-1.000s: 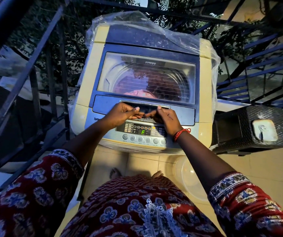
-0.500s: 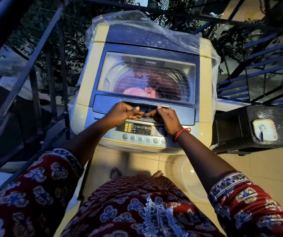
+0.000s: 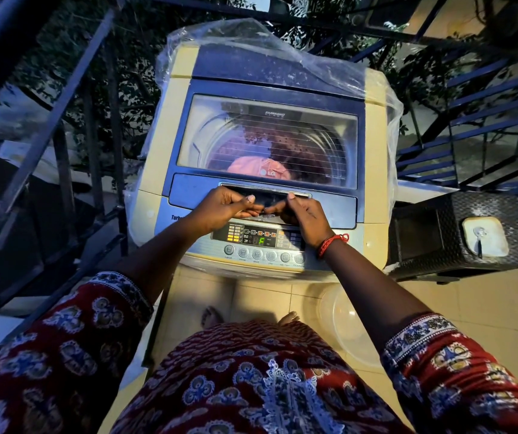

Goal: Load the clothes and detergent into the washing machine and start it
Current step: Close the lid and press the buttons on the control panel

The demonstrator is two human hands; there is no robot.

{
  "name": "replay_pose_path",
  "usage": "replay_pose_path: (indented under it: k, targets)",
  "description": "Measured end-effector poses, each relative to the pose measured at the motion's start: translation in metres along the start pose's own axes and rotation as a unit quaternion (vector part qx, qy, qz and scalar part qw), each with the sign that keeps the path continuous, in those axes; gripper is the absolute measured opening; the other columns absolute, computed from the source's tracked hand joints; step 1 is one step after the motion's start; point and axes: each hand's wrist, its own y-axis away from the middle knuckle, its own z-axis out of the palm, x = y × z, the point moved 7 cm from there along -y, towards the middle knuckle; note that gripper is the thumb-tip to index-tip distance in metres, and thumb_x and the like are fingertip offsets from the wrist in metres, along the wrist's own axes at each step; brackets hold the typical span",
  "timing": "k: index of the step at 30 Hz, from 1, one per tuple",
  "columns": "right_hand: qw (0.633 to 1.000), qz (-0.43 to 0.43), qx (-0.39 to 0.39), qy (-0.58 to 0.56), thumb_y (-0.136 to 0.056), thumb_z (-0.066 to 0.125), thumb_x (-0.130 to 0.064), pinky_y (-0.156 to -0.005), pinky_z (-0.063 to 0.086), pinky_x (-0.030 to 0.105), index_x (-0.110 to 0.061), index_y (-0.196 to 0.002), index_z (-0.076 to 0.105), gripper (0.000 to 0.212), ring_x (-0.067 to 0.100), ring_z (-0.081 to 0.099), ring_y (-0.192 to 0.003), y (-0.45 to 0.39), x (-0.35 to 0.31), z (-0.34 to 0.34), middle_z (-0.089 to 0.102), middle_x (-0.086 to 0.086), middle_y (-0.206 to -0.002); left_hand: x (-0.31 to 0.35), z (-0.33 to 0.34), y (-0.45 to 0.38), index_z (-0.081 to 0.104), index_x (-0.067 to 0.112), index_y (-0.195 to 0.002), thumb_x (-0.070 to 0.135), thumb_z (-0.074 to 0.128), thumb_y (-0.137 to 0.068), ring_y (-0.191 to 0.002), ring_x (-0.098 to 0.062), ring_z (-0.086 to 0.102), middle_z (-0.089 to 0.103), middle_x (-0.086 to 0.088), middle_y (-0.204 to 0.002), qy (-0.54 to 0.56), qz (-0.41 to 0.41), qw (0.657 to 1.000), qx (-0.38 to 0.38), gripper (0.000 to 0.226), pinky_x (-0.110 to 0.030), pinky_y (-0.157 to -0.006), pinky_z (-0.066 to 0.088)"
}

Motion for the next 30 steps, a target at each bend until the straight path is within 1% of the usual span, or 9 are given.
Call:
replay_pose_path:
  k: [3,7,11,12,14,18,22,26,30]
  targets:
    - [1.000,0.002,0.001,0.000,-0.104,0.033,-0.022,-0.082,0.046,0.014,0.003,-0.097,0.072,0.047,0.006,0.068,-0.090,0.0000,0.0011,0.0000,0.073,0.012,-0.097,0.0021,0.0009,0.0009,0.071,-0.003,-0.097,0.023,0.055,-0.094,-0.098,-0.024,0.071,0.073,-0.017,-0.103,-0.001,0.001,1.000,0.004,0.030,-0.045,-0.095,0.053]
    - [1.000,0.003,0.001,0.000,-0.104,0.033,-0.022,-0.083,0.046,0.015,-0.002,-0.095,0.073,0.045,0.006,0.068,-0.091,0.0003,0.0001,0.0000,0.073,0.010,-0.097,0.0015,0.0008,0.0002,0.072,0.000,-0.094,0.023,0.056,-0.094,-0.097,-0.024,0.071,0.073,-0.016,-0.101,0.006,0.002,1.000,0.003,0.028,-0.042,-0.093,0.054]
    - [1.000,0.003,0.003,-0.002,-0.104,0.033,-0.020,-0.081,0.046,0.015,0.000,-0.096,0.072,0.045,0.004,0.068,-0.088,0.0014,-0.0018,0.0002,0.072,0.012,-0.097,0.0021,0.0020,-0.0004,0.072,0.005,-0.091,0.021,0.055,-0.095,-0.097,-0.024,0.071,0.072,-0.020,-0.103,0.008,0.001,1.000,0.004,0.024,-0.034,-0.090,0.056]
    - [1.000,0.002,0.004,-0.002,-0.104,0.033,-0.018,-0.080,0.046,0.013,0.002,-0.096,0.072,0.045,0.002,0.067,-0.086,0.0016,-0.0026,0.0004,0.072,0.013,-0.097,0.0010,0.0025,-0.0009,0.072,0.006,-0.089,0.020,0.055,-0.095,-0.098,-0.025,0.071,0.071,-0.022,-0.105,0.021,-0.001,1.000,0.002,0.023,-0.034,-0.091,0.055]
    - [1.000,0.000,0.004,-0.002,-0.105,0.032,-0.016,-0.077,0.045,0.010,0.007,-0.096,0.071,0.046,-0.001,0.067,-0.083,0.0019,-0.0034,0.0004,0.071,0.014,-0.097,-0.0034,0.0021,-0.0031,0.073,0.009,-0.088,0.023,0.056,-0.094,-0.099,-0.027,0.070,0.071,-0.021,-0.106,0.031,-0.007,0.999,-0.001,0.022,-0.041,-0.094,0.054]
    - [1.000,0.004,0.002,-0.003,-0.105,0.032,-0.017,-0.080,0.046,0.012,0.004,-0.097,0.071,0.045,0.003,0.068,-0.087,0.0012,-0.0024,0.0001,0.072,0.014,-0.098,-0.0063,0.0004,-0.0043,0.074,0.010,-0.088,0.029,0.059,-0.090,-0.099,-0.029,0.070,0.072,-0.019,-0.103,0.031,-0.010,0.999,0.001,0.024,-0.049,-0.097,0.051]
    - [1.000,0.005,0.003,0.003,-0.104,0.033,-0.018,-0.081,0.046,0.013,0.002,-0.096,0.072,0.045,0.004,0.068,-0.088,0.0014,-0.0019,-0.0002,0.072,0.012,-0.097,-0.0051,0.0008,-0.0038,0.074,0.008,-0.091,0.030,0.059,-0.089,-0.098,-0.026,0.071,0.073,-0.017,-0.103,0.017,-0.007,1.000,-0.004,0.026,-0.051,-0.097,0.051]
    - [1.000,0.006,0.004,0.001,-0.104,0.033,-0.019,-0.080,0.047,0.013,0.000,-0.095,0.072,0.045,0.004,0.068,-0.087,0.0017,-0.0026,-0.0002,0.072,0.012,-0.097,-0.0038,0.0000,-0.0020,0.075,0.011,-0.089,0.042,0.061,-0.081,-0.098,-0.027,0.071,0.074,-0.016,-0.101,0.012,-0.003,1.000,-0.003,0.035,-0.054,-0.097,0.050]
    - [1.000,0.010,0.006,-0.004,-0.104,0.033,-0.017,-0.078,0.046,0.012,0.001,-0.094,0.072,0.044,0.001,0.068,-0.084,0.0022,-0.0036,0.0002,0.072,0.012,-0.096,-0.0028,0.0000,-0.0016,0.075,0.012,-0.089,0.042,0.061,-0.080,-0.098,-0.028,0.071,0.074,-0.016,-0.102,0.016,-0.004,1.000,-0.003,0.034,-0.054,-0.097,0.050]
